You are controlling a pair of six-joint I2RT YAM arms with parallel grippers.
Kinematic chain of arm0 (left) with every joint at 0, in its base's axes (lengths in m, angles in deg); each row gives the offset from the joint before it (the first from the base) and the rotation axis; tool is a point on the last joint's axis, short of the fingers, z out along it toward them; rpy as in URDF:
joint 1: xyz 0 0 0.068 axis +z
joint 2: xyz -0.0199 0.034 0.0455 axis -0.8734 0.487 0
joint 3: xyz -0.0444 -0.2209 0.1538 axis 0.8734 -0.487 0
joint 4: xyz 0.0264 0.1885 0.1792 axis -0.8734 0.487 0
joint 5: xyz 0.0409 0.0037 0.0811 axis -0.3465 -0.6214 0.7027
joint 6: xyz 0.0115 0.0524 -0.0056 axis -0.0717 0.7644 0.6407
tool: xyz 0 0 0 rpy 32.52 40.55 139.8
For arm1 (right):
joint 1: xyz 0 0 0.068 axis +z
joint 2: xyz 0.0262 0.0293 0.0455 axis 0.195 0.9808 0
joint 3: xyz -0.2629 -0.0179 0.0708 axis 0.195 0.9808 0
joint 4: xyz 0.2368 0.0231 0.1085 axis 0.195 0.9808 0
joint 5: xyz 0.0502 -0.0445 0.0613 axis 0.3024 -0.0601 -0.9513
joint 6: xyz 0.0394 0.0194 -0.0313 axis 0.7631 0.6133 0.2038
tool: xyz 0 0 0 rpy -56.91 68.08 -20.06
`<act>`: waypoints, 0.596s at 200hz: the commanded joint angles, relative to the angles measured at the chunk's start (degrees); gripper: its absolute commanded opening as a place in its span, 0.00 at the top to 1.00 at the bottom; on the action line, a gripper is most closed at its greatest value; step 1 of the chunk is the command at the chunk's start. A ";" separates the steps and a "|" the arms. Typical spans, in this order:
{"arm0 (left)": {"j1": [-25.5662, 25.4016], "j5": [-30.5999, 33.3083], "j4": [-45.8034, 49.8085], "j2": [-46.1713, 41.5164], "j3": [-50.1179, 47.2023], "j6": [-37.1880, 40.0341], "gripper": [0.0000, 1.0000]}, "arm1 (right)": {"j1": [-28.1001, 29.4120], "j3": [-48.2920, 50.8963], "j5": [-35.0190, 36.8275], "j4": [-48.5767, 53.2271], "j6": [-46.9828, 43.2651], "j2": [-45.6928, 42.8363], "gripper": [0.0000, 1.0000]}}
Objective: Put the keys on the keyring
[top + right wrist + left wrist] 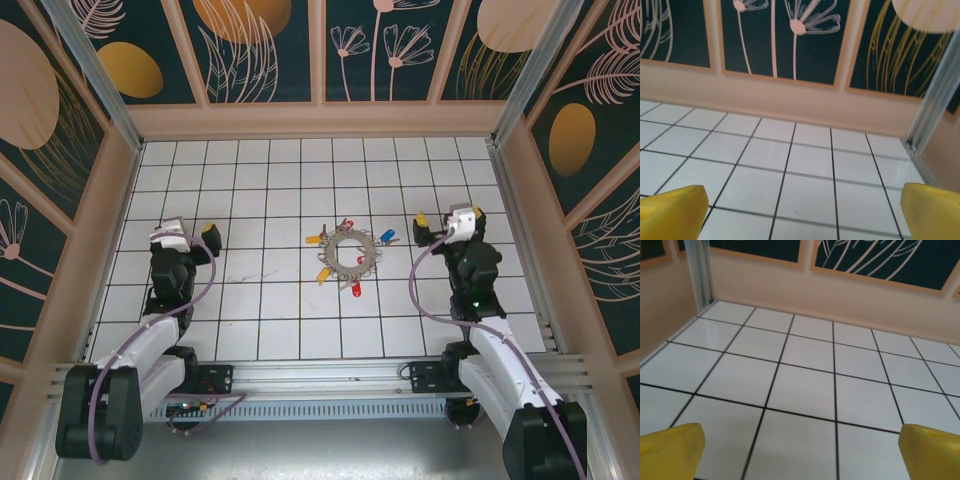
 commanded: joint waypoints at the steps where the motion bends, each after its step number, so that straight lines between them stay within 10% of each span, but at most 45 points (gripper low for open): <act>1: -0.43 4.92 -13.84 4.51 -1.60 4.58 0.01 | -0.67 7.05 5.72 -20.17 6.49 0.58 0.01; 119: 1.30 4.36 -36.88 29.59 0.50 6.64 0.01 | -11.79 9.65 -4.33 -61.56 14.49 48.46 0.01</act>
